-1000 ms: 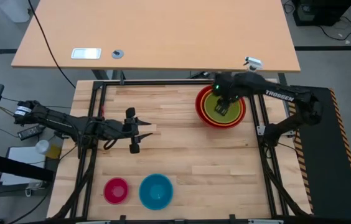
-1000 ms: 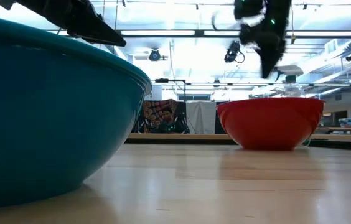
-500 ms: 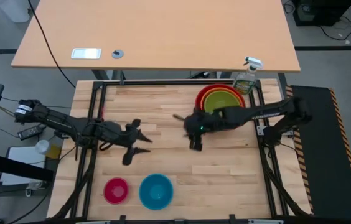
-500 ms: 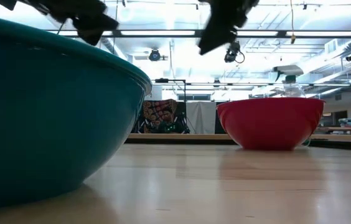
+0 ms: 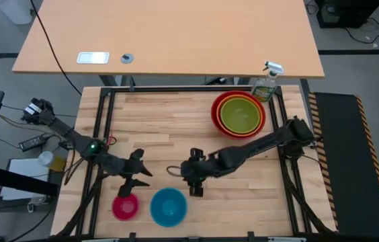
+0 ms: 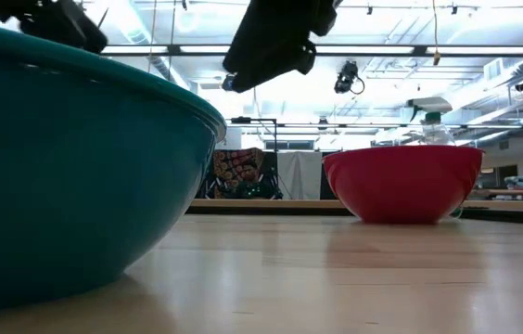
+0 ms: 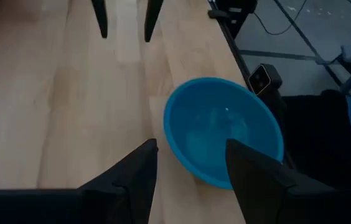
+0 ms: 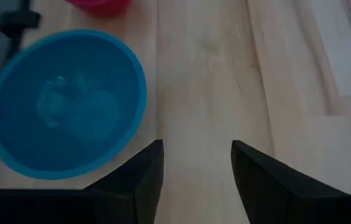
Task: Nest bowls inside each other
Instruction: Stack the blue bowl on top of the green bowl
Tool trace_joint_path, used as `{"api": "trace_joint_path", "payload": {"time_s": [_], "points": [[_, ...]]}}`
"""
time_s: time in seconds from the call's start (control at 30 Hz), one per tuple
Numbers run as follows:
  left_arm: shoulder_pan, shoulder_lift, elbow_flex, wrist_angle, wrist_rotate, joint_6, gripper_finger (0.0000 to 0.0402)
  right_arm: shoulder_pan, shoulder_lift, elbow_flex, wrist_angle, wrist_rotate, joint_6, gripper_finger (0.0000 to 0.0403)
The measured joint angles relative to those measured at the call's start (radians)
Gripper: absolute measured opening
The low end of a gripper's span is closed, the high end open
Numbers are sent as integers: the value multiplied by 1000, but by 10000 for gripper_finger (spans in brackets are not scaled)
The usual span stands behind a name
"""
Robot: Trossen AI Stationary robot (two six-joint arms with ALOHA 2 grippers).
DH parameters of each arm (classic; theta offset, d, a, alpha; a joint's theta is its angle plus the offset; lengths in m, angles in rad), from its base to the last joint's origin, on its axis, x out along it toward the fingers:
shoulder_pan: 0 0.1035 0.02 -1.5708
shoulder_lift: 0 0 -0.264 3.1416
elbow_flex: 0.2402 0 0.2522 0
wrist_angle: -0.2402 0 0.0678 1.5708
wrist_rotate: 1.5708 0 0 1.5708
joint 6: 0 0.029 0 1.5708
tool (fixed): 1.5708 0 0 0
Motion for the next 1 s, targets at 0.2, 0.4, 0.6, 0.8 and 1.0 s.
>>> {"api": "trace_joint_path", "payload": {"time_s": [0.2,0.4,0.6,0.8,1.0], "points": [[-53,0,0,-36,-54,-56,192,28,72,85,-46,17,62,194],[-60,2,-8,-55,-66,-71,192,40,163,108,9,-3,146,195],[-60,2,-8,-61,-66,-60,192,44,185,107,64,-30,258,195],[-59,2,-8,-61,-66,-60,192,65,185,107,72,-14,275,195],[-59,3,-8,-61,-67,-60,192,78,231,100,108,-12,271,194]]}}
